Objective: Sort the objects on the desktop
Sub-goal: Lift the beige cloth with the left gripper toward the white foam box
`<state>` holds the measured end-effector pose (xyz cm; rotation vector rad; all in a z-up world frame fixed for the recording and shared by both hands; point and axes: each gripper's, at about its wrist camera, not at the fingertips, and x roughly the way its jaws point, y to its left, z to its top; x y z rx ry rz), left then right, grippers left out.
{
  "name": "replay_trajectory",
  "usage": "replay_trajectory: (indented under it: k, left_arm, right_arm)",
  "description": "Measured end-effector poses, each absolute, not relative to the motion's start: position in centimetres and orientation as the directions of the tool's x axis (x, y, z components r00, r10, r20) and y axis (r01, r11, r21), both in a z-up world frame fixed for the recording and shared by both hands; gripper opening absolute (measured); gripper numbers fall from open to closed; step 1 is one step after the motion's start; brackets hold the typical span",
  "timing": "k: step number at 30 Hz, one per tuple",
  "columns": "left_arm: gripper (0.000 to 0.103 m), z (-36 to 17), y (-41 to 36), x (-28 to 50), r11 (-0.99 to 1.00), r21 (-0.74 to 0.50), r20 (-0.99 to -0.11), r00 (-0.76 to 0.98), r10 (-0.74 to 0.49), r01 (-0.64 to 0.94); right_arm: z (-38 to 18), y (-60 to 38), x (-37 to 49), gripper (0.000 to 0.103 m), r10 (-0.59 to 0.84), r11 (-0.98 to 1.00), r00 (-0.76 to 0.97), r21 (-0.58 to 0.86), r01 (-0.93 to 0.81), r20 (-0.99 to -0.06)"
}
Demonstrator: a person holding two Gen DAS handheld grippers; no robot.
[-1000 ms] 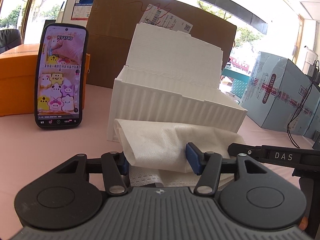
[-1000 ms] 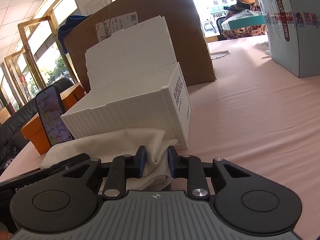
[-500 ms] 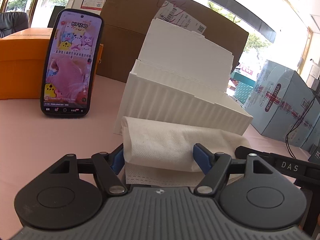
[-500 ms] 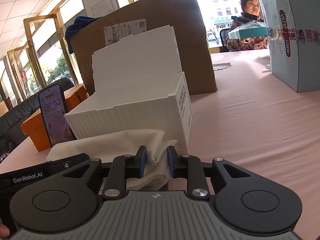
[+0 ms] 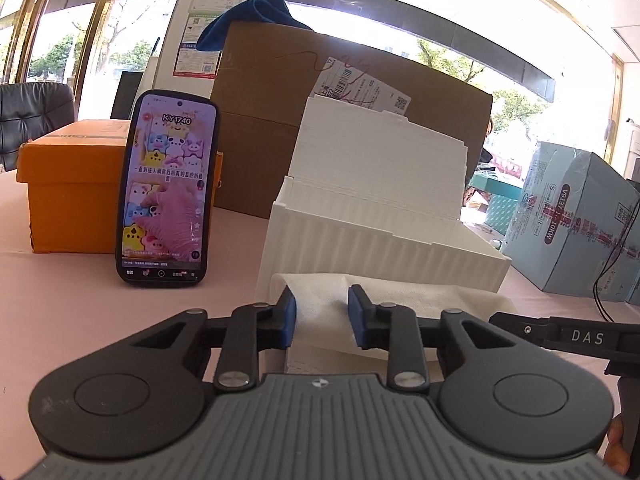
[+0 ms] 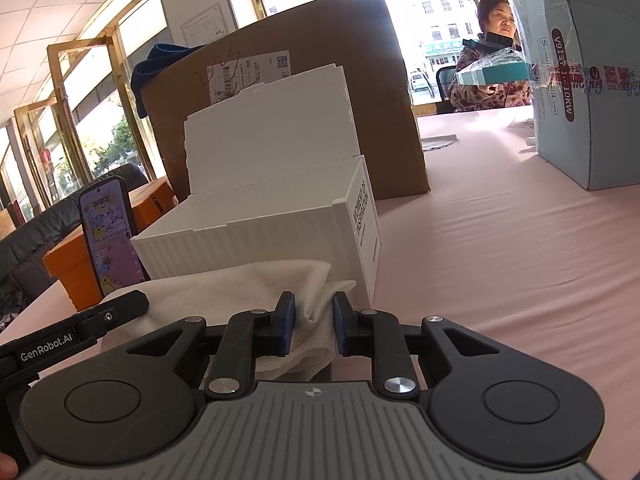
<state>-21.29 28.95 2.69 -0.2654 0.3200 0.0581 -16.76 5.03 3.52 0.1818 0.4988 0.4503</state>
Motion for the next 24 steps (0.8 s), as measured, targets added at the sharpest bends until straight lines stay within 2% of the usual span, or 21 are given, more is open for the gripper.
replay_trajectory:
  k: [8, 15, 24]
  left_arm:
    - [0.015, 2.7, 28.4, -21.4, 0.973, -0.216, -0.313, 0.950, 0.004, -0.076]
    - [0.015, 3.0, 27.7, -21.5, 0.982, -0.175, -0.307, 0.952, 0.018, -0.076]
    - [0.009, 3.4, 27.8, -20.8, 0.976, -0.209, -0.385, 0.922, -0.021, -0.065]
  right_arm:
    - [3.6, 4.6, -16.9, 0.017, 0.457, 0.885, 0.793, 0.293, -0.361, -0.403]
    - [4.0, 4.3, -17.3, 0.015, 0.466, 0.879, 0.799, 0.304, -0.368, -0.381]
    - [5.5, 3.1, -18.8, 0.013, 0.488, 0.863, 0.806, 0.325, -0.387, -0.335]
